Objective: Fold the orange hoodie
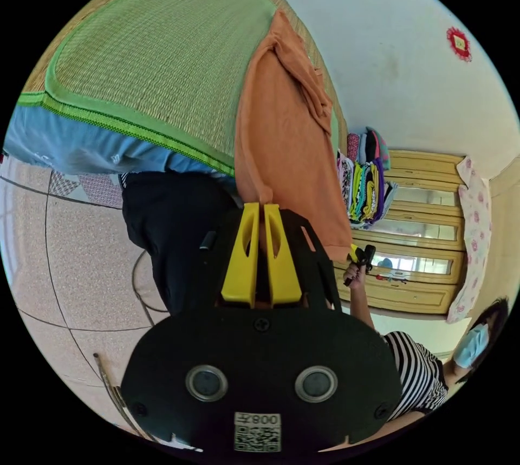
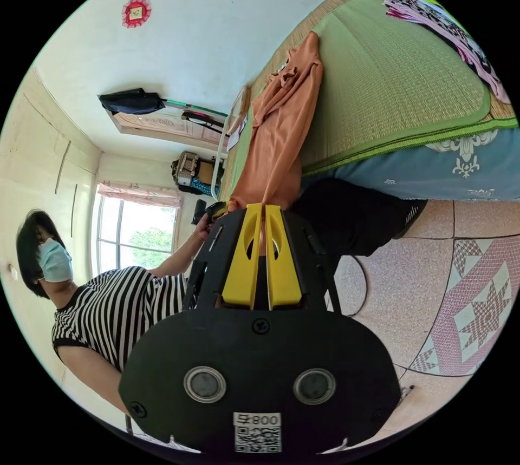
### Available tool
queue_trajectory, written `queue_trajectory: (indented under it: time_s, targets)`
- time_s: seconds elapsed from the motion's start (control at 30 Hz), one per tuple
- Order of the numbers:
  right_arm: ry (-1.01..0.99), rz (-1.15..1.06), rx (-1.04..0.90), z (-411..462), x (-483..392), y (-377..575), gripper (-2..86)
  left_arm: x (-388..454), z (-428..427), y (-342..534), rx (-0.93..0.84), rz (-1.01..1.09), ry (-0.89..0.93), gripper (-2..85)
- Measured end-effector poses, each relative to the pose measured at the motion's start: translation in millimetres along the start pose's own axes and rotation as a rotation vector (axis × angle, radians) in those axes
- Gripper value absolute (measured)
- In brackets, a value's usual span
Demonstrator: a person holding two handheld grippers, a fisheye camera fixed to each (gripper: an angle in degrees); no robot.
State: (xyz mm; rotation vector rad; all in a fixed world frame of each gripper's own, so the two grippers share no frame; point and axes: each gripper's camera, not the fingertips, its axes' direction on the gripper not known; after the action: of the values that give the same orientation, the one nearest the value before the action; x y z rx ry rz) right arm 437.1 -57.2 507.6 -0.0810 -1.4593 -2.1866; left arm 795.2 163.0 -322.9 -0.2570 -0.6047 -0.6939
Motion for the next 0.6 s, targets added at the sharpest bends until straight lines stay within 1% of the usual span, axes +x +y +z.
queue_trajectory:
  time_s: [0.17,0.37,0.43,0.5,0.6]
  targets:
    - [-0.038,-0.052,0.013,-1,-12,2,0.5,-7,-22,28,0.095,0.043,0.148,1.3]
    - [-0.065,-0.096,0.012,-10,-24,19,0.5,-7,-51,63,0.132,0.131,0.2,1.3]
    - [-0.079,-0.089,0.011,-11,-22,35,0.5,-10,-57,77,0.133,0.147,0.199,1.3]
    - [-0.081,-0.064,0.002,-9,-15,48,0.5,-21,-59,95,0.122,0.144,0.16,1.5]
    - [-0.07,0.032,-0.015,2,13,72,0.6,-53,-49,114,0.089,0.075,0.113,1.8]
